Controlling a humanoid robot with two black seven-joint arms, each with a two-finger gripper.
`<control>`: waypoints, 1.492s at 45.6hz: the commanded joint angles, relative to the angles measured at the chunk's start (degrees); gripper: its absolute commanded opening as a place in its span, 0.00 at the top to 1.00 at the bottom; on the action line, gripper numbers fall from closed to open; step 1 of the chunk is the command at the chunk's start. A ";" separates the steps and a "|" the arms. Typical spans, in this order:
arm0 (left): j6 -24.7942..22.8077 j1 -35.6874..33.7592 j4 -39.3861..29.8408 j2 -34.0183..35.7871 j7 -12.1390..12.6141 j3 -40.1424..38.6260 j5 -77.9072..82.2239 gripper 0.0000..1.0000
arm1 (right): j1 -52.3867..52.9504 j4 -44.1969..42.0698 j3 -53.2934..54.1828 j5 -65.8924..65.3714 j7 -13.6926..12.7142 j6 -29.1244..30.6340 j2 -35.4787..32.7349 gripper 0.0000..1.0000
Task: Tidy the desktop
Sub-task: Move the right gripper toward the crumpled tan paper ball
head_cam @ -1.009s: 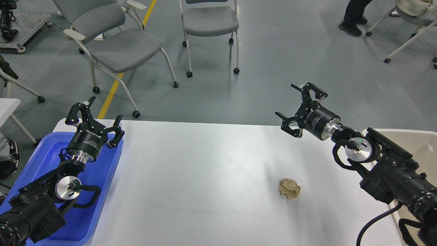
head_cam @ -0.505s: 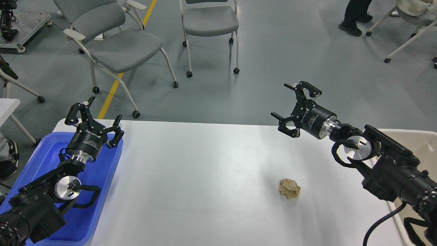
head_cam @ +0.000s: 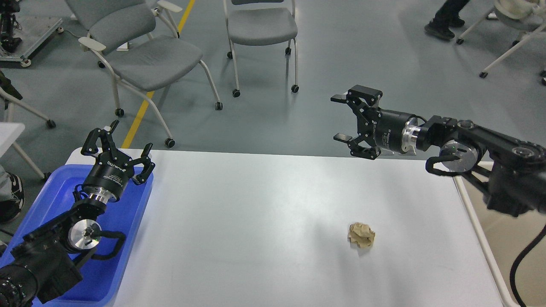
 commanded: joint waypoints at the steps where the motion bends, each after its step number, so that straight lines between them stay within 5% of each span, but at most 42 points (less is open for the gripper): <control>1: 0.01 0.01 0.00 -0.01 0.08 -0.01 0.00 0.02 | 12.97 1.91 -17.74 -0.81 -0.20 -0.07 0.61 0.00; 25: 0.01 0.01 0.00 0.08 0.08 -0.01 0.00 0.02 | 22.74 -2.48 -55.27 -19.79 -0.29 -4.37 19.95 0.00; 68: 0.01 0.01 0.00 0.08 0.08 -0.01 0.00 0.02 | 13.16 -2.22 -60.82 -31.58 0.06 -7.63 16.08 0.00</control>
